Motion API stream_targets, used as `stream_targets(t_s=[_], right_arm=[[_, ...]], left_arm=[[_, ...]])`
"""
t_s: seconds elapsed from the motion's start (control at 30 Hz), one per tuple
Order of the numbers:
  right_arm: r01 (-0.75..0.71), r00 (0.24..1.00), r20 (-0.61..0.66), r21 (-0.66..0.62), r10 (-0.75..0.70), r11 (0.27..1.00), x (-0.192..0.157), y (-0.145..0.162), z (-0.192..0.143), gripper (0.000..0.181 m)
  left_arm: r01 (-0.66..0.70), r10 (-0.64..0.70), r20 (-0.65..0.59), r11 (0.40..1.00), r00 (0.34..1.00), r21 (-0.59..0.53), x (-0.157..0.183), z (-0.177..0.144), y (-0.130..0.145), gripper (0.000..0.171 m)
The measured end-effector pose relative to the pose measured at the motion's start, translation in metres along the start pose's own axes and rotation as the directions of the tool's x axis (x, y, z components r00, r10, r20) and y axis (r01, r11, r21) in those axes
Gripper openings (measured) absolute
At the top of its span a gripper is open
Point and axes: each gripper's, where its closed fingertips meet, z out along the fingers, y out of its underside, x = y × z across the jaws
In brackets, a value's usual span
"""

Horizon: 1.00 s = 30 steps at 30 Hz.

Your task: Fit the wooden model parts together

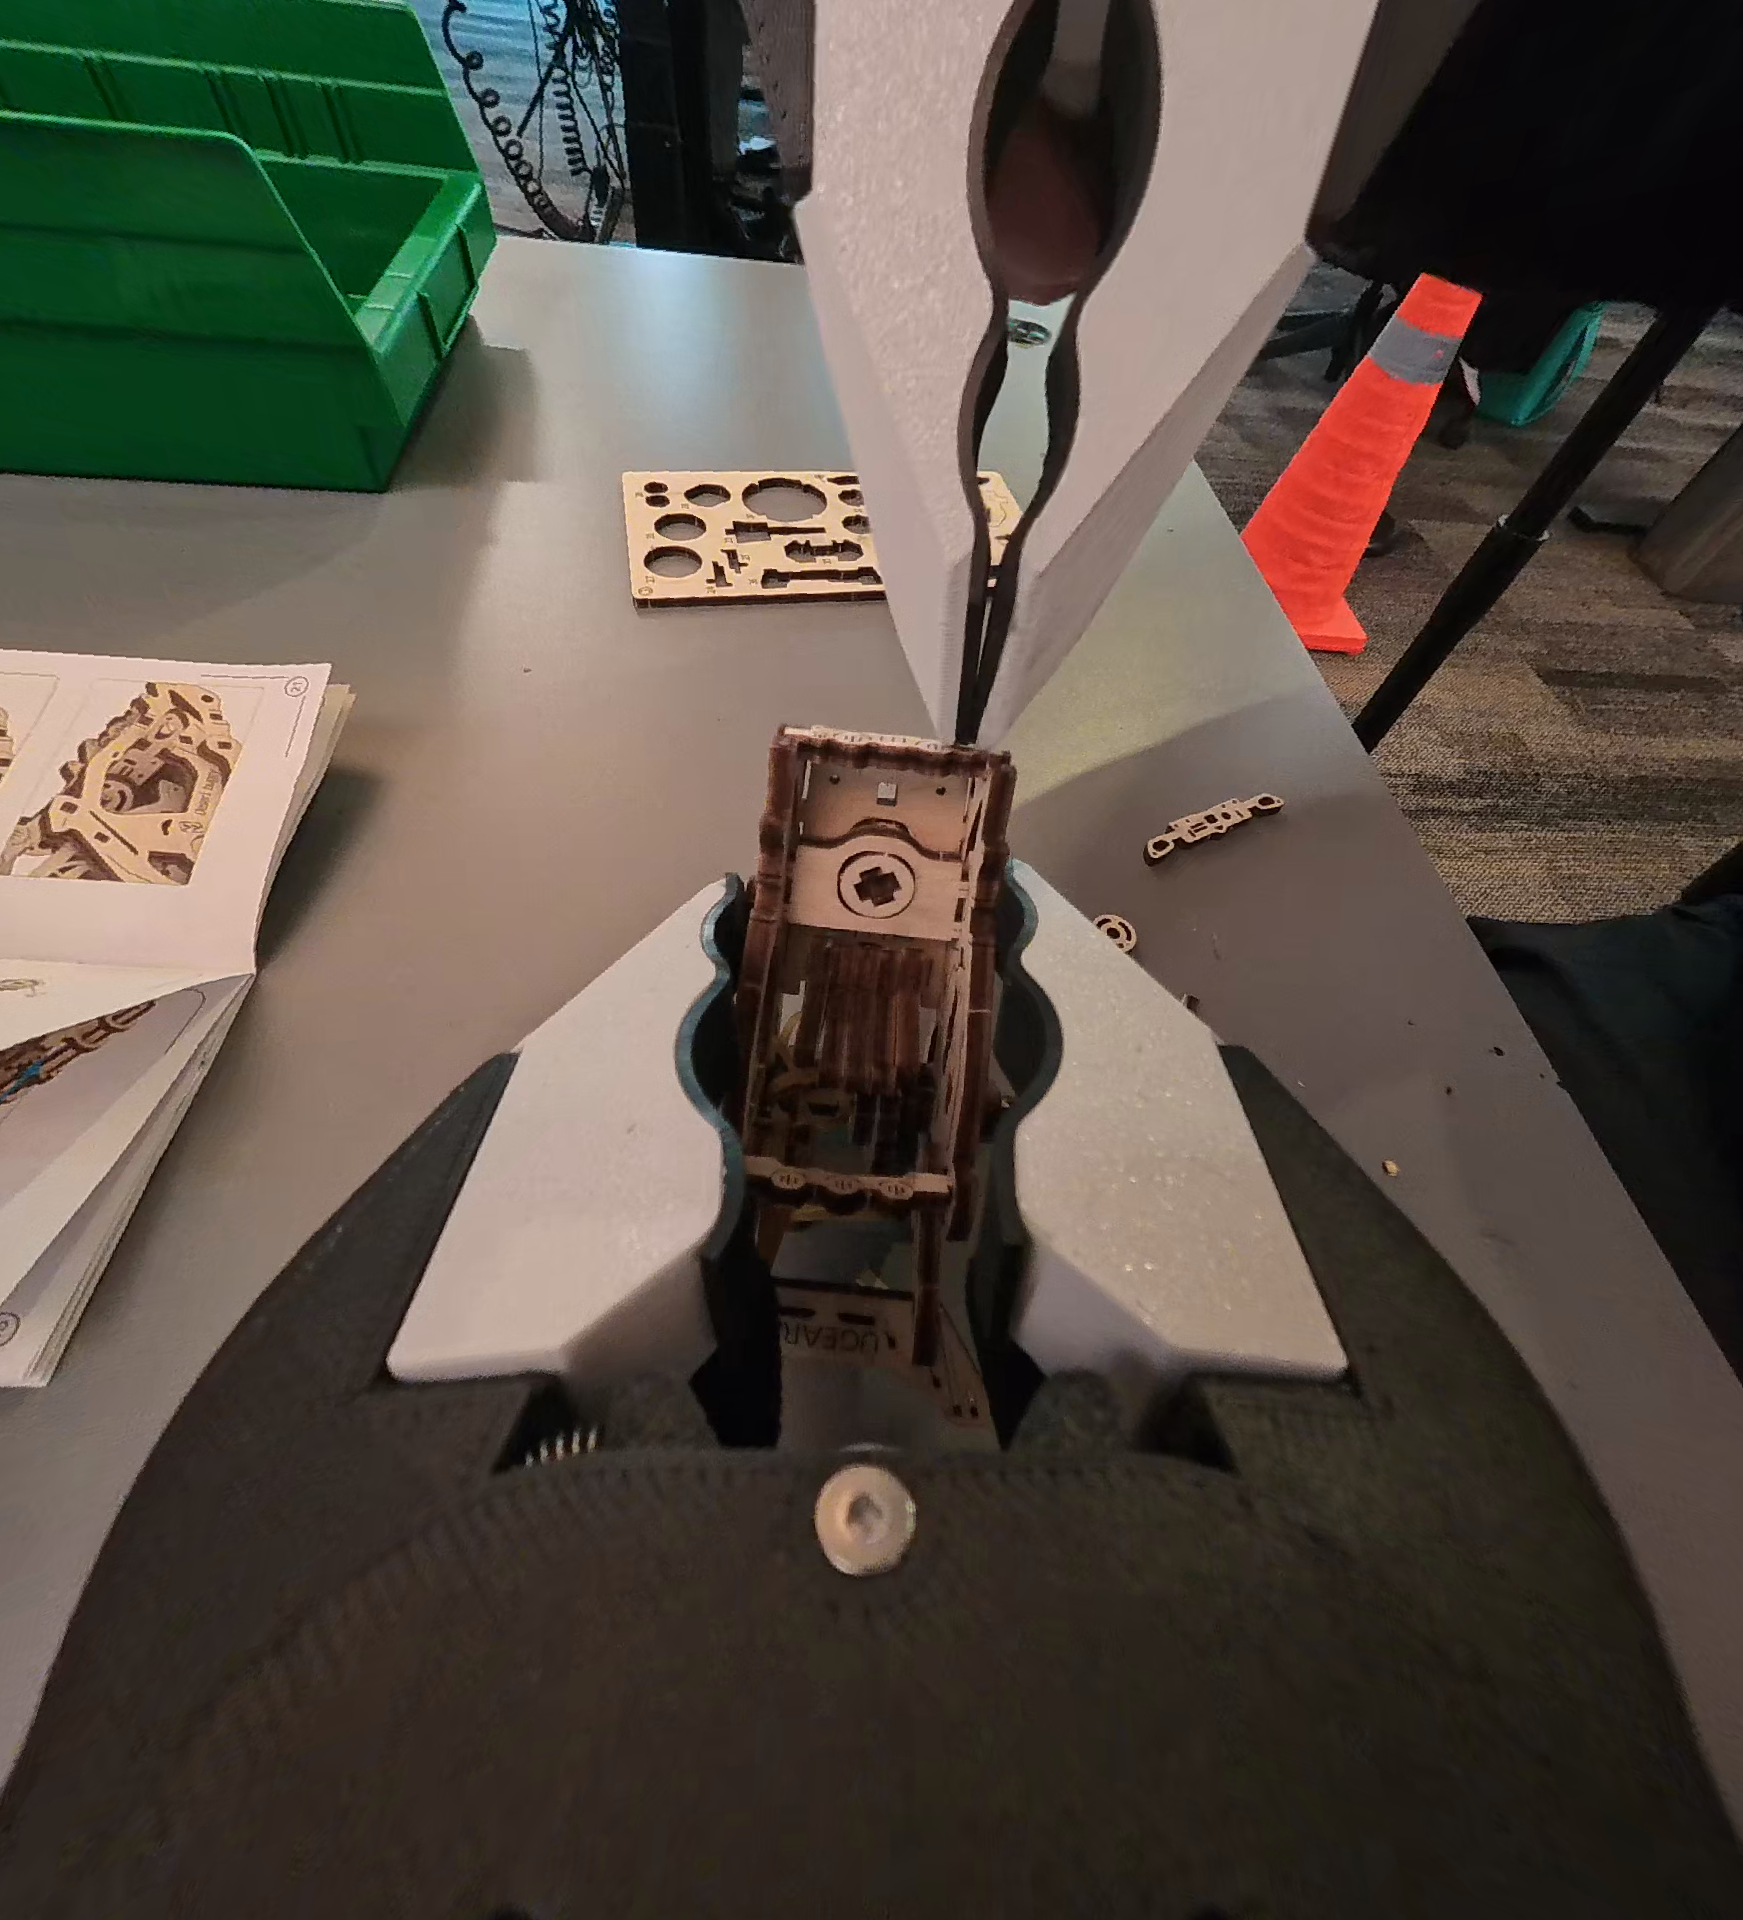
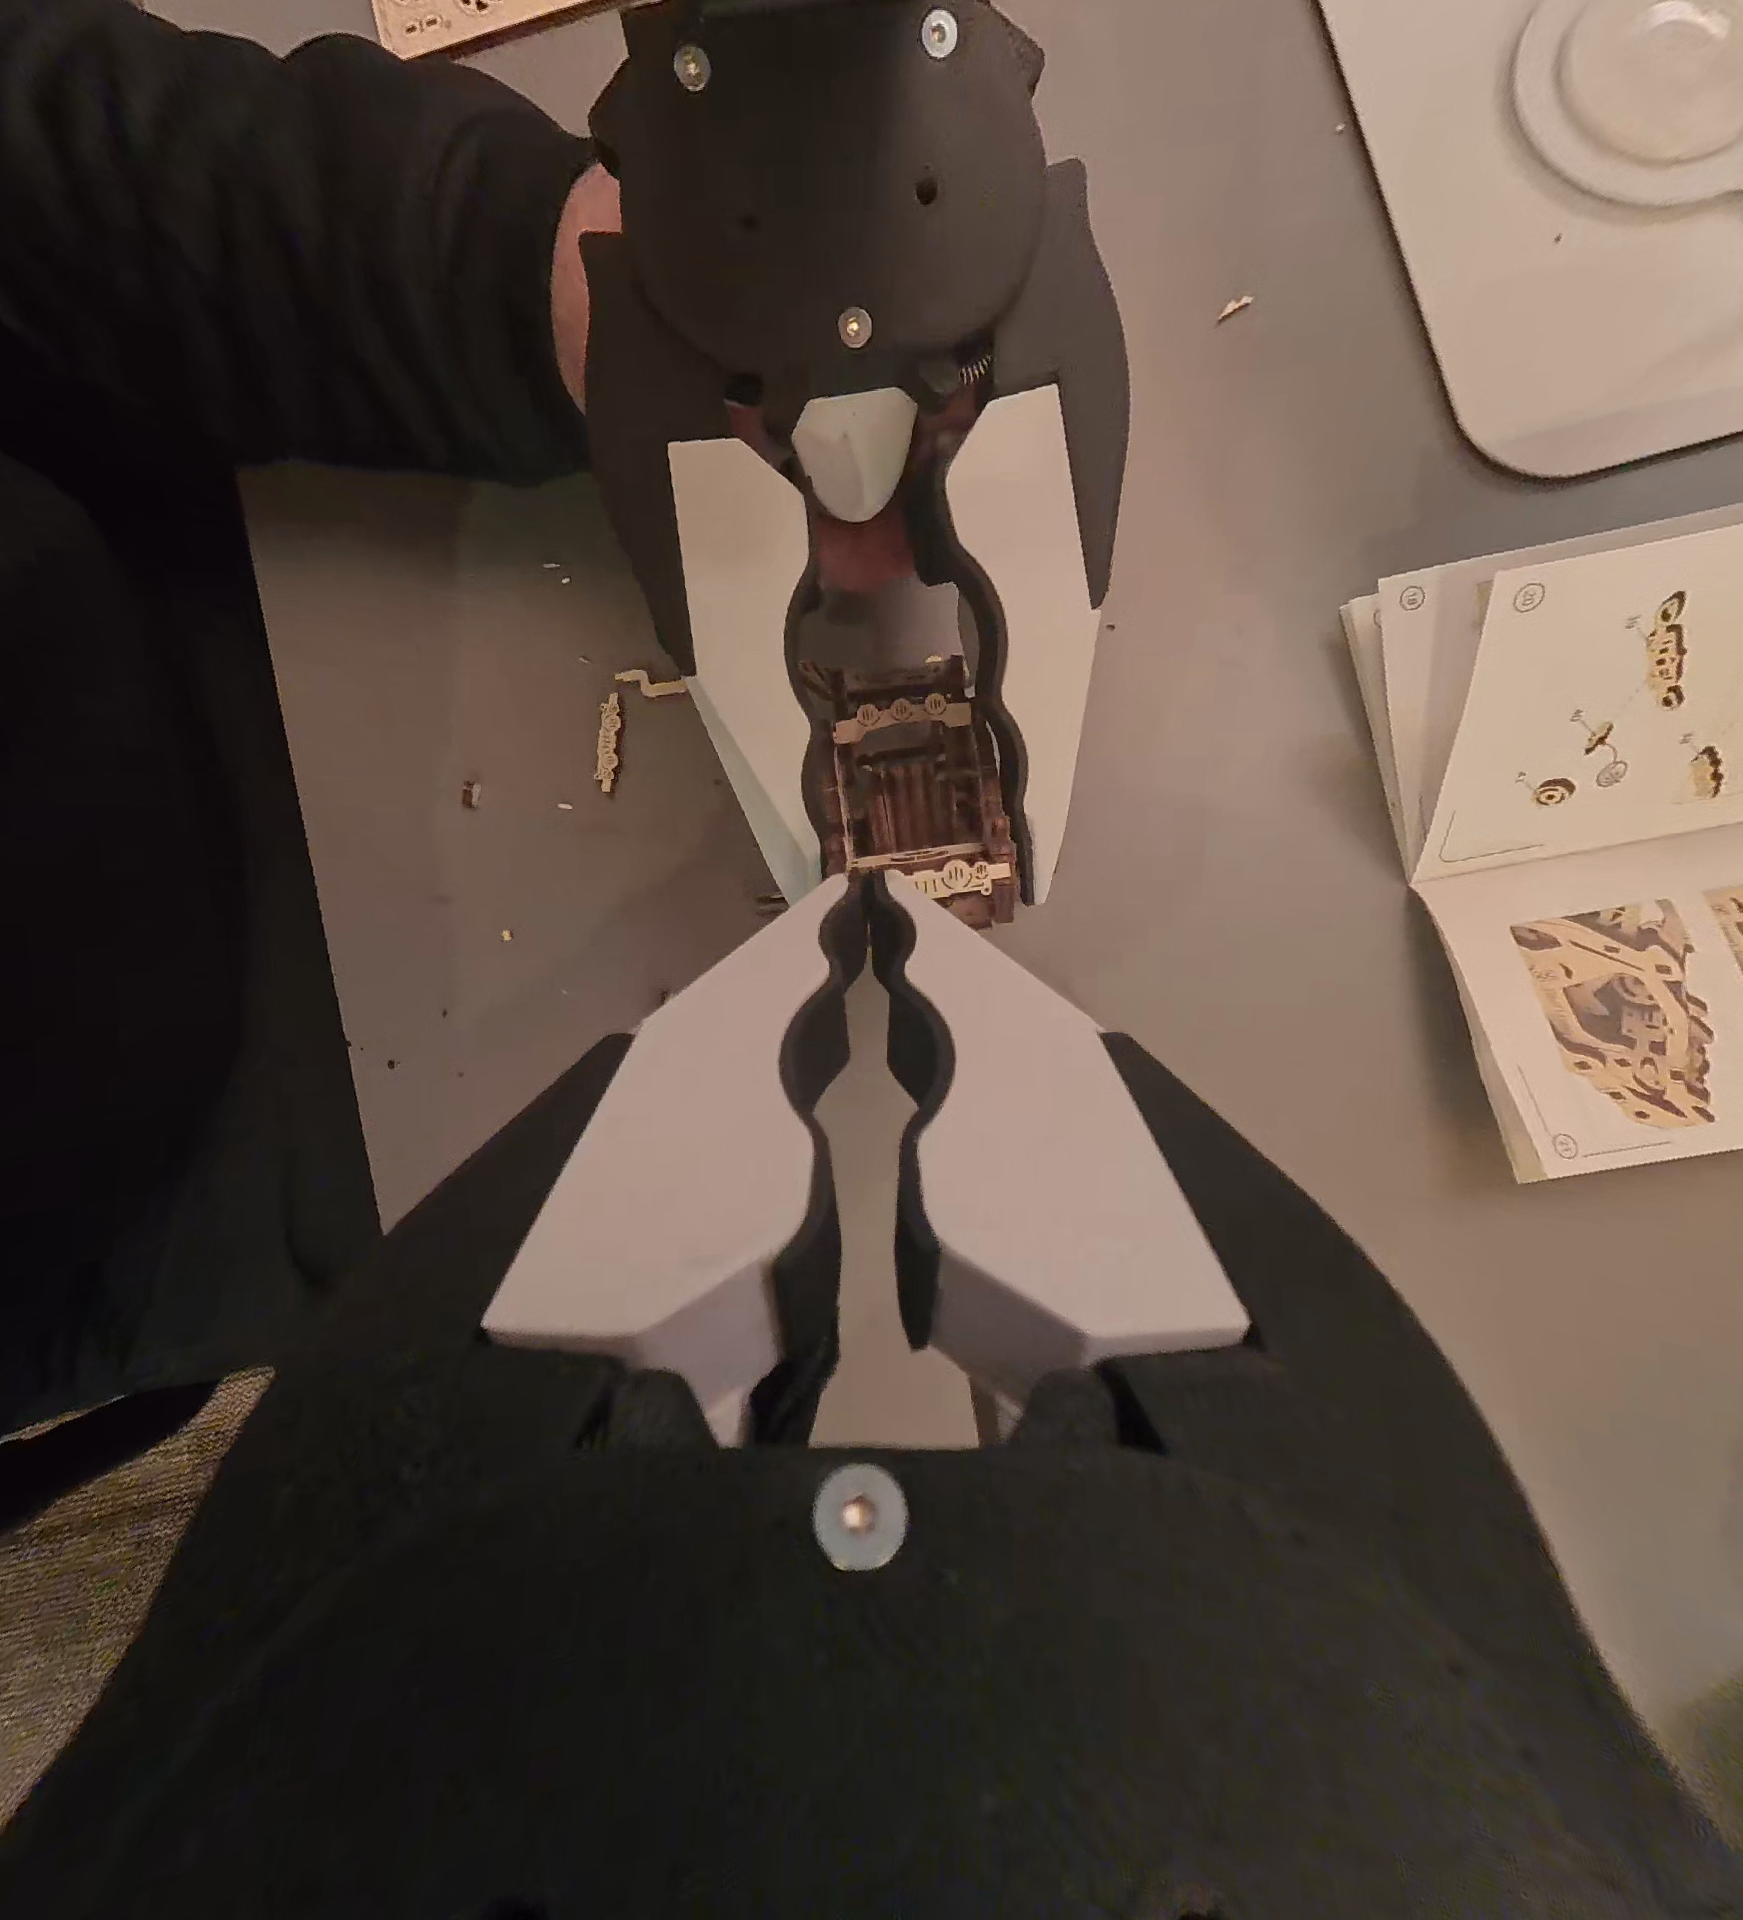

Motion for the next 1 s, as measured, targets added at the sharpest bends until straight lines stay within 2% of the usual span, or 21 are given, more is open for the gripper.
stream_targets(t_s=[0.33,0.4,0.53,0.67,0.83,1.0], right_arm=[[0.012,0.999,-0.043,-0.003,-0.012,1.000,0.002,0.000,0.000,0.000],[-0.031,0.999,-0.015,0.050,0.032,0.998,0.001,-0.006,-0.005,0.000],[-0.096,0.994,-0.049,0.112,0.102,0.989,0.011,-0.001,-0.021,0.000],[-0.147,0.984,-0.067,0.200,0.163,0.969,0.015,0.001,-0.035,0.000],[-0.155,0.974,-0.109,0.317,0.199,0.935,0.019,-0.004,-0.030,0.000],[-0.189,0.963,-0.110,0.373,0.245,0.908,0.018,-0.001,-0.027,0.001]], left_arm=[[0.002,-0.002,0.003,1.000,1.000,-0.009,-0.001,0.001,0.000,0.043],[-0.003,0.003,0.006,1.000,1.000,-0.013,-0.001,0.001,-0.001,0.043],[0.000,0.001,0.030,0.999,1.000,-0.042,-0.003,-0.005,-0.002,0.044],[-0.043,0.055,0.070,0.987,0.996,-0.155,-0.009,-0.012,-0.003,0.044],[-0.110,0.144,0.089,0.946,0.986,-0.304,-0.012,-0.014,0.000,0.044],[-0.174,0.231,0.109,0.908,0.967,-0.382,-0.010,-0.016,-0.007,0.044]])
